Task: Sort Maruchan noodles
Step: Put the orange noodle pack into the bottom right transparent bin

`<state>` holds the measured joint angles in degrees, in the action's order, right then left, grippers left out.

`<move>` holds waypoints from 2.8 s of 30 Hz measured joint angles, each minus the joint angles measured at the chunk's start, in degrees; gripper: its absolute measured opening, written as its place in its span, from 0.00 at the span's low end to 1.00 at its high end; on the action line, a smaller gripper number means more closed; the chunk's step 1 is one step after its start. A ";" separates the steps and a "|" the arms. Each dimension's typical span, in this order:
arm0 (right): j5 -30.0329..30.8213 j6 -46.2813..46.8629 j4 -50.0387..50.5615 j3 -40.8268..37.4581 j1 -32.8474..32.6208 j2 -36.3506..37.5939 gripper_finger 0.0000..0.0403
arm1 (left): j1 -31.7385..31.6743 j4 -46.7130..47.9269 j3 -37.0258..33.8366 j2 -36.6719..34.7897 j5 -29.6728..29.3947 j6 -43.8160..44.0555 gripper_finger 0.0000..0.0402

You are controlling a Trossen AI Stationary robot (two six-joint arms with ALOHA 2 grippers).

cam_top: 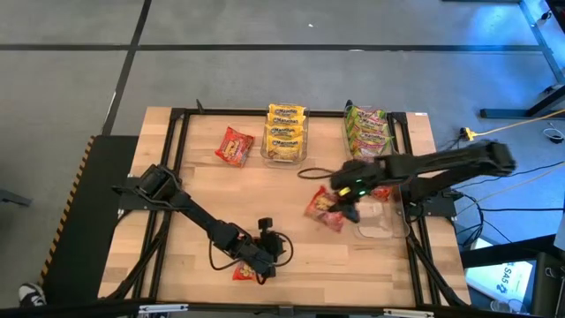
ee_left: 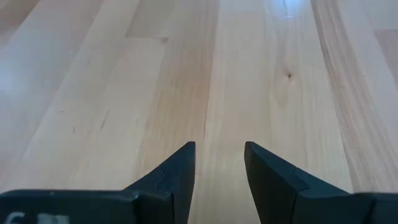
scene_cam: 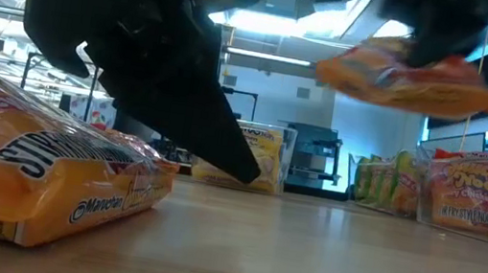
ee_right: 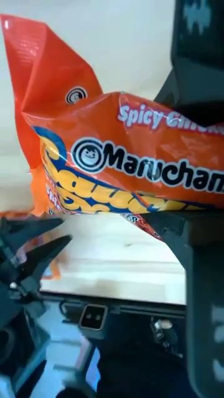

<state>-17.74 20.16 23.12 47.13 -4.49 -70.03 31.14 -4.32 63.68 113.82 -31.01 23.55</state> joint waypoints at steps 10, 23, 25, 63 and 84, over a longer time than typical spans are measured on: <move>13.42 0.05 27.48 0.01 0.00 24.78 0.27 | -0.07 -0.02 0.00 0.00 -1.14 -0.18 0.33; 25.52 -2.74 47.92 0.02 0.00 27.47 0.27 | -0.15 -0.05 0.02 0.00 -4.49 -0.22 0.33; 25.86 -3.94 47.76 0.02 0.00 25.11 0.27 | -0.15 -0.07 0.02 0.00 -4.49 -0.22 0.33; 25.14 -6.66 37.36 -6.75 0.00 4.50 0.35 | 0.00 -0.46 0.09 -0.07 -4.43 -0.11 0.33; 15.27 2.50 51.91 8.05 0.00 5.67 0.65 | 0.00 -1.20 0.09 -2.09 -3.80 0.07 0.33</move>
<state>-2.47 22.66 75.03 55.19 -4.49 -64.36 31.14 -5.52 63.77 111.73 -34.82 23.62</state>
